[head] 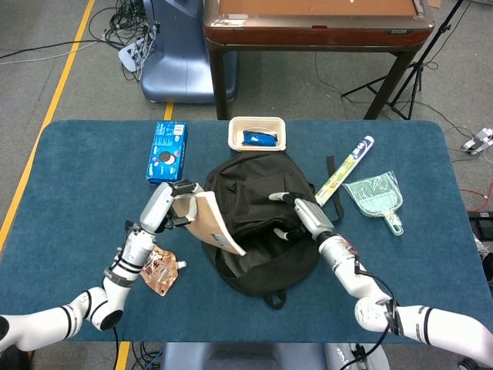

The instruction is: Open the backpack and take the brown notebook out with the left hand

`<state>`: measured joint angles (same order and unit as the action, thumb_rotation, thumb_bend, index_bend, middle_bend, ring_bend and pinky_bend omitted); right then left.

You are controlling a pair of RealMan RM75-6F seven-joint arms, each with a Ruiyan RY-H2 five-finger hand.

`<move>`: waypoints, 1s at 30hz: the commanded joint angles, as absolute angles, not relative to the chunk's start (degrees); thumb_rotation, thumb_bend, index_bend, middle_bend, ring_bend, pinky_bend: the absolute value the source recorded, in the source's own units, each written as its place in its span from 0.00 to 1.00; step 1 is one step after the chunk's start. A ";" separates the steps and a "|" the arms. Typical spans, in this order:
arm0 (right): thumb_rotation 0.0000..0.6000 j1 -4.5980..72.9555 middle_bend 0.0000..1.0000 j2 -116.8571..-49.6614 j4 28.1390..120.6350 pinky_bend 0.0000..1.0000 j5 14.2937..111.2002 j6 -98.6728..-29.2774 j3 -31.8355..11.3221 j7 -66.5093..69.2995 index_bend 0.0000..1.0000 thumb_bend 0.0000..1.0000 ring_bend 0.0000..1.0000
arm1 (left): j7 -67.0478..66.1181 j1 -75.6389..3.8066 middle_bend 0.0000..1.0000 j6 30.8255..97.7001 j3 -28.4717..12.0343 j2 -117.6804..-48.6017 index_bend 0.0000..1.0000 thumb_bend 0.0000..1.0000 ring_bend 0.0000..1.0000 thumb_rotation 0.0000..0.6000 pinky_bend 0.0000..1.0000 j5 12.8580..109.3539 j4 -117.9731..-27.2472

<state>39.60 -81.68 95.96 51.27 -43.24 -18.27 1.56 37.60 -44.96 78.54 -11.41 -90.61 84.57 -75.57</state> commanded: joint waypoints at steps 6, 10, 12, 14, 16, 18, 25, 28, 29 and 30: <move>1.00 35.41 0.00 -73.87 105.19 0.00 63.43 -44.83 -11.88 1.52 0.00 0.10 0.00 | 35.15 -43.68 0.69 76.75 -13.61 -87.29 0.65 0.55 0.57 1.00 0.44 82.49 -75.55; 1.00 32.96 0.00 -71.07 109.13 0.00 69.81 -48.72 -10.55 2.73 0.00 0.02 0.00 | 34.02 -44.45 0.69 74.72 -14.27 -86.82 0.65 0.54 0.56 1.00 0.44 82.20 -75.30; 1.00 31.43 0.00 -69.53 110.74 0.00 73.29 -51.55 -10.06 3.65 0.00 0.01 0.00 | 32.94 -45.23 0.69 73.11 -14.56 -86.83 0.65 0.52 0.56 1.00 0.44 81.97 -75.13; 1.00 30.08 0.00 -68.35 111.69 0.00 75.96 -54.22 -9.71 4.53 0.00 0.00 0.00 | 31.93 -46.10 0.69 71.52 -14.84 -87.20 0.65 0.51 0.56 1.00 0.44 81.64 -74.78; 1.00 28.58 0.00 -66.85 112.66 0.00 78.78 -57.28 -9.45 5.68 0.00 0.00 0.00 | 30.94 -47.40 0.69 69.19 -15.05 -87.95 0.65 0.50 0.56 1.00 0.44 81.22 -74.03; 1.00 27.02 0.00 -65.58 113.17 0.00 81.21 -60.80 -9.37 6.29 0.00 0.00 0.00 | 30.10 -48.81 0.69 66.74 -15.23 -89.00 0.65 0.49 0.56 1.00 0.44 80.73 -73.21; 1.00 23.86 0.00 -64.56 112.81 0.00 83.99 -69.18 -10.37 7.68 0.00 0.00 0.00 | 24.98 -53.95 0.68 59.78 -15.85 -95.21 0.63 0.47 0.55 1.00 0.44 78.87 -69.32; 1.00 23.09 0.00 -64.70 112.19 0.00 83.96 -71.23 -10.74 8.21 0.00 0.00 0.00 | 21.28 -56.51 0.65 56.22 -16.08 -99.00 0.57 0.42 0.53 1.00 0.44 77.24 -66.12; 1.00 22.94 0.00 -64.72 112.03 0.00 83.85 -71.61 -10.82 8.32 0.00 0.00 0.00 | 20.21 -57.14 0.58 55.08 -16.20 -100.03 0.50 0.37 0.48 1.00 0.44 76.47 -65.31; 1.00 22.81 0.00 -64.72 111.83 0.00 83.73 -71.94 -10.90 8.38 0.00 0.00 0.00 | 19.09 -57.69 0.51 53.73 -16.25 -100.75 0.44 0.33 0.43 1.00 0.43 75.60 -64.78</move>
